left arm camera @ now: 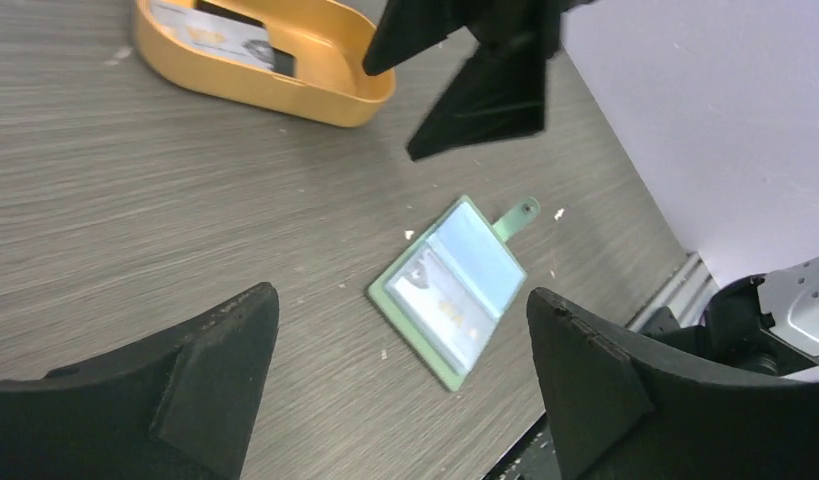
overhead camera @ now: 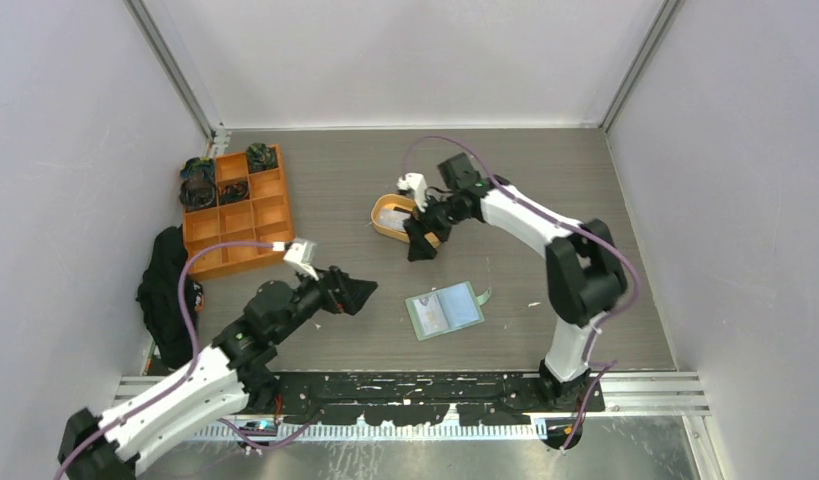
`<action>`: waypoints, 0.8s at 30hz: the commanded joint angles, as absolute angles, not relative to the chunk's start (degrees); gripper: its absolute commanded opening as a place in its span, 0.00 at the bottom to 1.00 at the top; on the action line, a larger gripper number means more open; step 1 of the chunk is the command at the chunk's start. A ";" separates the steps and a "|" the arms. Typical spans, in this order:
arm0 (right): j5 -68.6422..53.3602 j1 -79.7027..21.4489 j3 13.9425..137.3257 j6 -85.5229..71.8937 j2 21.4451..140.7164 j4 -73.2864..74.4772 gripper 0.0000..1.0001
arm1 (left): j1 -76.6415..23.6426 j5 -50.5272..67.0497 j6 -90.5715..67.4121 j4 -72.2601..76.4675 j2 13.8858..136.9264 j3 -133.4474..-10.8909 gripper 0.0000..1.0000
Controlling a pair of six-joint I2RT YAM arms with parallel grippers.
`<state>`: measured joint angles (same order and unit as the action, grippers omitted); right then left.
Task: Put the credit cards into the card holder
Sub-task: Insert the credit card into the card holder, then move the storage box to the center of the board.
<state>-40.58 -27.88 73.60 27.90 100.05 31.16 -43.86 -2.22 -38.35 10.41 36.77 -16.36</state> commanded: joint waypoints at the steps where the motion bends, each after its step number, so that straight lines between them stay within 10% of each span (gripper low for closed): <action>1: -32.67 -30.89 87.71 25.47 108.30 36.28 0.92 | -43.42 -9.82 -33.93 -5.02 24.11 -13.03 0.94; 12: -19.63 -34.74 97.44 29.64 121.86 41.27 0.72 | -43.42 -10.85 -38.20 -15.44 9.18 -9.77 0.91; 24: -30.25 -36.10 83.50 59.44 110.39 51.23 0.34 | -43.43 -8.29 -41.24 -13.45 10.78 -8.14 0.88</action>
<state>-24.18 -35.24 88.20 43.81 118.78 44.10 -43.75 -9.19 -40.10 -15.75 9.93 -8.54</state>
